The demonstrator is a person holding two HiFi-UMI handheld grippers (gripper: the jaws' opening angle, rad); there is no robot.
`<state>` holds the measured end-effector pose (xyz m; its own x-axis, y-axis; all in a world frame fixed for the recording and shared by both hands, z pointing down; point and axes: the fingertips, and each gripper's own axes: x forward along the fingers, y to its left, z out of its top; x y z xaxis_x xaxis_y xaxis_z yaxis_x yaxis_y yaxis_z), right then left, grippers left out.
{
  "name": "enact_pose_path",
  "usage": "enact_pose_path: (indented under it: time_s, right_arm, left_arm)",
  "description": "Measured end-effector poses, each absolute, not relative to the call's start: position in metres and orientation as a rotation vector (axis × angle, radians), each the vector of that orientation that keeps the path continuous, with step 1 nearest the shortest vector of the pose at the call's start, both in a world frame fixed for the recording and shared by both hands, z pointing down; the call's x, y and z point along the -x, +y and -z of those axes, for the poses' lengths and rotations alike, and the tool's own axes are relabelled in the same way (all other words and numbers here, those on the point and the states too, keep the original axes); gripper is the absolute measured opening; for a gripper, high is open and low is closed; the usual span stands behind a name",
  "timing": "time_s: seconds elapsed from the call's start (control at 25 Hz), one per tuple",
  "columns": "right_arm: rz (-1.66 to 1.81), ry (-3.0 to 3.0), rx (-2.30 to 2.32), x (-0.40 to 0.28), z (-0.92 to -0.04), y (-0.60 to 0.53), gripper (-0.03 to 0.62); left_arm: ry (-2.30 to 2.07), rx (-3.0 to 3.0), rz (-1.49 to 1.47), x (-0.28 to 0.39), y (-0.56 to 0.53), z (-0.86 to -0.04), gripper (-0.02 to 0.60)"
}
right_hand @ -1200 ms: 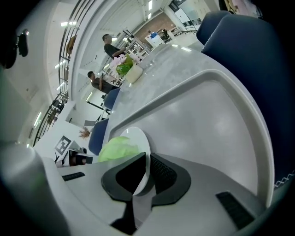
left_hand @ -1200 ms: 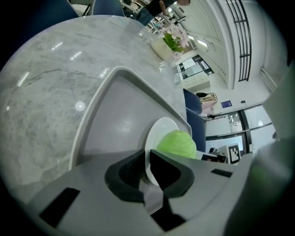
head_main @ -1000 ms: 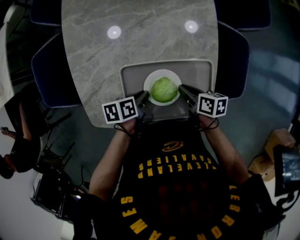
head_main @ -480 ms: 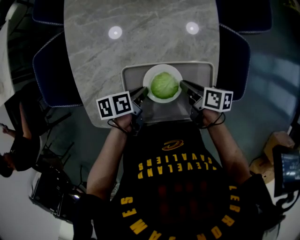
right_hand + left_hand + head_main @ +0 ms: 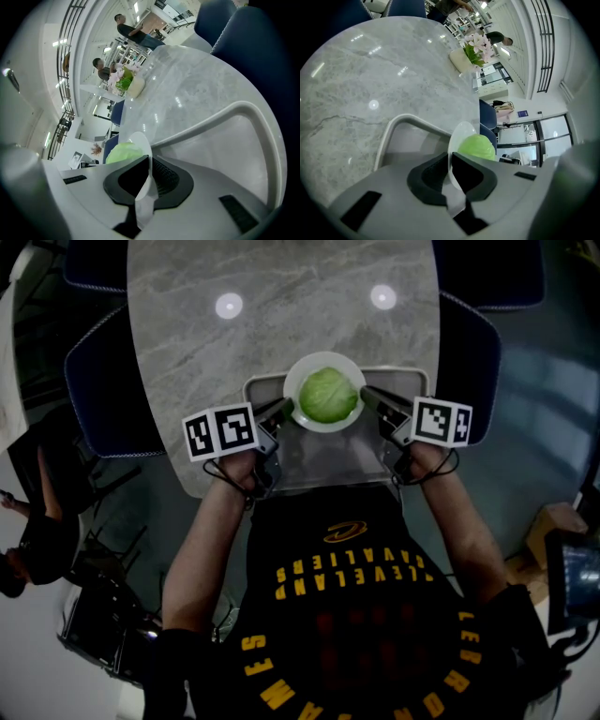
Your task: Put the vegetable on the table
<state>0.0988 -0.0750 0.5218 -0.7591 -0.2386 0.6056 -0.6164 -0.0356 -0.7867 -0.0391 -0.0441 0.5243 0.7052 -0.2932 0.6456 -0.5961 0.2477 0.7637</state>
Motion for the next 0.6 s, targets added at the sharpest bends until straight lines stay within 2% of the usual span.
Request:
enact_pose_path:
  time_s: [0.28, 0.6]
  right_arm:
    - [-1.839, -1.973, -0.933, -0.103, -0.521, -0.078, 0.032]
    - [-1.857, -1.951, -0.951, -0.086, -0.505, -0.143, 0.032]
  left_arm:
    - [-0.809, -1.370, -0.223, 0.039, -0.046, -0.523, 0.031]
    - [-0.819, -1.391, -0.199, 0.058, -0.115, -0.510, 0.031]
